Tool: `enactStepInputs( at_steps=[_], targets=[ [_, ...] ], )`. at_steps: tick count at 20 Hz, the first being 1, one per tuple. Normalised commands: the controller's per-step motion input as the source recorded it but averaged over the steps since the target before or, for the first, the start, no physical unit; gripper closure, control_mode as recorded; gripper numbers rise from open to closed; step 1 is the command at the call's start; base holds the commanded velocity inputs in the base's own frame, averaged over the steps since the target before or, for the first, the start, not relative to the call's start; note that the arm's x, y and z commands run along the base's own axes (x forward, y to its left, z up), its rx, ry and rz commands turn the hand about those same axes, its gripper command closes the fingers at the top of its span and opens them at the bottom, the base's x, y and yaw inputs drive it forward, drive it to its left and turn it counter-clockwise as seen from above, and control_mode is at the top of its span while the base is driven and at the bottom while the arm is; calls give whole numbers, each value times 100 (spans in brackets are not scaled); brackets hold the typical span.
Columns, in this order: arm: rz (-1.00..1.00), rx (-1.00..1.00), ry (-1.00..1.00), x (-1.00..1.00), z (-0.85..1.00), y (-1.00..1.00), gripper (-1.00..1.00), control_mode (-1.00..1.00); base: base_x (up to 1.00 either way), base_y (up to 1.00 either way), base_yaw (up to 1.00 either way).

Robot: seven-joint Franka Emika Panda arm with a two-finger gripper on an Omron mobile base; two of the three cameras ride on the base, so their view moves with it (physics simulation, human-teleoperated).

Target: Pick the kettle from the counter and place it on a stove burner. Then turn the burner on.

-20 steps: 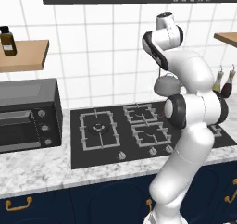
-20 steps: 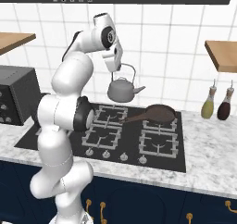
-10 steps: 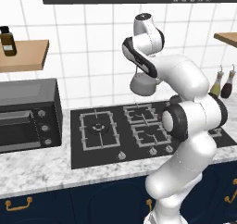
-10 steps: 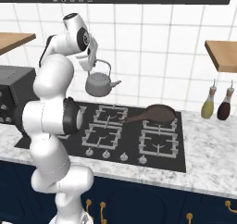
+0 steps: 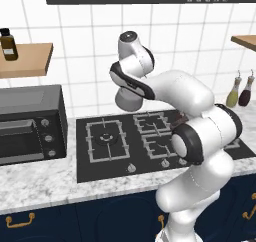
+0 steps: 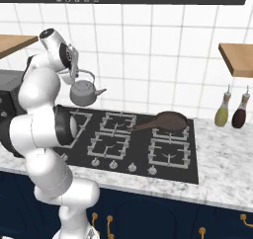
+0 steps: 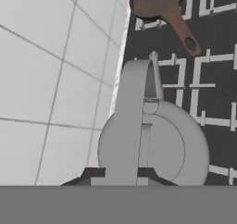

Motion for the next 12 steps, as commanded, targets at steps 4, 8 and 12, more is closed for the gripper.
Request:
enactStepInputs(
  at_steps=[4,8,12],
  targets=[
    [19,2,-1,0,-33,100,100,-100,0,0,0],
    [27,-10,0,1,-42,96,100,-100,0,0,0],
    [8,-32,10,0,-52,47,100,-100,0,0,0]
  ],
)
